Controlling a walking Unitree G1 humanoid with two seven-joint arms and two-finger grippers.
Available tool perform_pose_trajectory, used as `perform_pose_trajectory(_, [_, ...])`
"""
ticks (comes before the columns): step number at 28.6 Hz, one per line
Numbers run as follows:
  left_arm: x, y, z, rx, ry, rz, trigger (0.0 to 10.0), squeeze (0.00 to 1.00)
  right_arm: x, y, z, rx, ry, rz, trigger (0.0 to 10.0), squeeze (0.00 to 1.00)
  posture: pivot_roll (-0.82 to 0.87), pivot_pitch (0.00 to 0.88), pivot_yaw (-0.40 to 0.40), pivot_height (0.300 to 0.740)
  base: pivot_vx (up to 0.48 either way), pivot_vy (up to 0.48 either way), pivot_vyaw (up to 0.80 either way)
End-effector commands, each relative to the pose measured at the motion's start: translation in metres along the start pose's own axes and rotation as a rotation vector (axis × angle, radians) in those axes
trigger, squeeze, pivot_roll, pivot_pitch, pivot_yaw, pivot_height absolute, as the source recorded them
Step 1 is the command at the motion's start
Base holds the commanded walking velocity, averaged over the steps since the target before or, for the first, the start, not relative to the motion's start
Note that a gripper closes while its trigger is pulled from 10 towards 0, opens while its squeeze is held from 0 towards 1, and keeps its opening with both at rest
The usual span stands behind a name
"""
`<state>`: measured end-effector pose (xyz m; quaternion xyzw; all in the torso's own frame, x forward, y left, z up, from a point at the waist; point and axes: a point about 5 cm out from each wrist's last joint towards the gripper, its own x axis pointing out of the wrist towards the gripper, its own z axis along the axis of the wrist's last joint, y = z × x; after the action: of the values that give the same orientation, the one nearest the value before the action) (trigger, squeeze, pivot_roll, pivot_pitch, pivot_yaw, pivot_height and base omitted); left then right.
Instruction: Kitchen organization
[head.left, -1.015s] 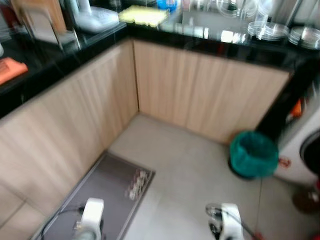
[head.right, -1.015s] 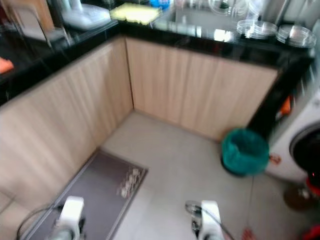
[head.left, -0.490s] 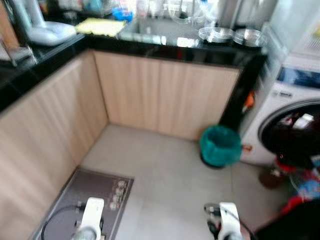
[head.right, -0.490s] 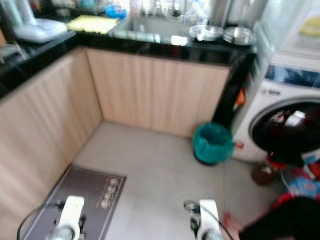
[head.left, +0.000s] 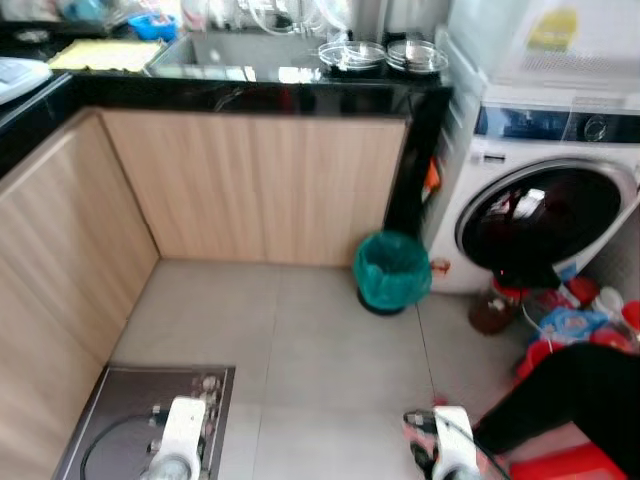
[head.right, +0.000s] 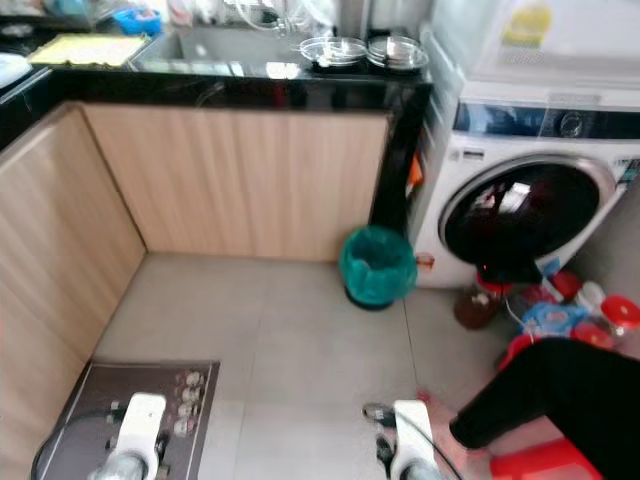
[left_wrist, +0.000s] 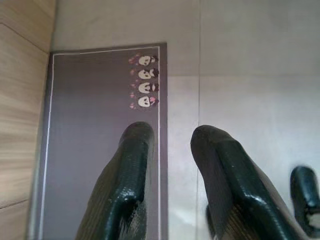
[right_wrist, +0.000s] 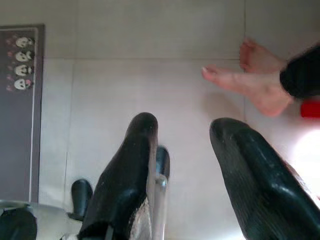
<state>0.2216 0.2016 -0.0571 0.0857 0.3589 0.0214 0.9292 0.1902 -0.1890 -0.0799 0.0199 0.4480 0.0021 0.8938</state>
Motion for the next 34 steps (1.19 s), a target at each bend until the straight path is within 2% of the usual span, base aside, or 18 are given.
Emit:
perform_pose_trajectory(1, [-0.0035,0.0048,-0.0127,-0.020,0.043,0.009,10.0,0.00,0.0014,0.0045,0.0061,0.006,-0.026,0.009,10.0,0.00,0.00,0.017,0.003,0.740,0.000,0.000,0.00])
perform_pose_trajectory(14, [-0.0034,0.0082,-0.0121,-0.019,0.043,0.028,10.0,0.00,0.0014,0.0036,0.0074,0.000,-0.034,0.003,10.0,0.00,0.00,0.022,0.001,0.740,0.264,0.000,0.00])
perform_pose_trajectory(34, [-0.0038,0.0094,-0.0134,-0.032,0.047,0.027,10.0,0.00,0.0015,0.0042,0.0084,0.002,-0.042,0.011,10.0,0.00,0.00,0.018,0.003,0.740,0.361,0.000,0.00])
